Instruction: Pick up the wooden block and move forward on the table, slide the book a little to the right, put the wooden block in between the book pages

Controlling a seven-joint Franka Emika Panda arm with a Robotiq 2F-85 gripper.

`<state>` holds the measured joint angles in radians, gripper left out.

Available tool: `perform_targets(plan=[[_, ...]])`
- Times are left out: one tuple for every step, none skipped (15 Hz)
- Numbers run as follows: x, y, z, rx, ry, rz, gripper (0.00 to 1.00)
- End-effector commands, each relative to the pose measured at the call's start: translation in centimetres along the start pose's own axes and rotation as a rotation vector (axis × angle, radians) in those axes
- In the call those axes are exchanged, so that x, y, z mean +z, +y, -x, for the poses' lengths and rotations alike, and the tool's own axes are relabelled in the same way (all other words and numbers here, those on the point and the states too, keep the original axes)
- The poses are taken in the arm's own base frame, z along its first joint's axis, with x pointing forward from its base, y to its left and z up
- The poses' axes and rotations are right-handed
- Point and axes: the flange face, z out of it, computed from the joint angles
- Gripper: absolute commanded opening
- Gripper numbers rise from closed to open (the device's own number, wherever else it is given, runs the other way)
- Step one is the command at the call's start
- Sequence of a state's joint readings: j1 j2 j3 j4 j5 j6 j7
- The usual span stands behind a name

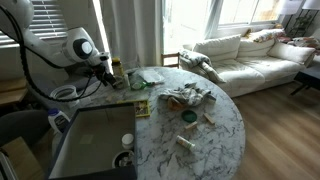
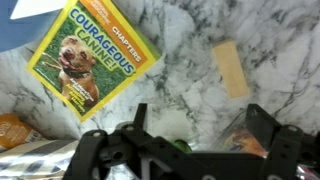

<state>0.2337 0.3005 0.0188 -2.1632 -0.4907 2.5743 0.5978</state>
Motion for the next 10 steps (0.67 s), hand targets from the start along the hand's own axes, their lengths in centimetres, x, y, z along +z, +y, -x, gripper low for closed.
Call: perform_targets(plan=[[2.2, -0.7, -0.1, -0.126, -0.026, -0.086, 1.0], [2.7, -0.8, 0.0, -0.152, -0.039, -0.106, 1.0], [3.2, -0.8, 0.0, -0.176, -0.063, -0.123, 1.0], [3.6, -0.8, 0.0, -0.195, -0.077, -0.137, 1.0], [3.9, -0.9, 0.0, -0.213, -0.088, -0.151, 1.0], [4.1, -1.1, -0.1, -0.234, -0.095, -0.172, 1.0], [4.4, -1.1, -0.1, -0.253, -0.101, -0.187, 1.0], [4.6, -1.2, -0.2, -0.27, -0.106, -0.201, 1.0], [4.9, -1.3, -0.3, -0.283, -0.11, -0.211, 1.0], [5.3, -1.4, -0.4, -0.299, -0.109, -0.222, 1.0]])
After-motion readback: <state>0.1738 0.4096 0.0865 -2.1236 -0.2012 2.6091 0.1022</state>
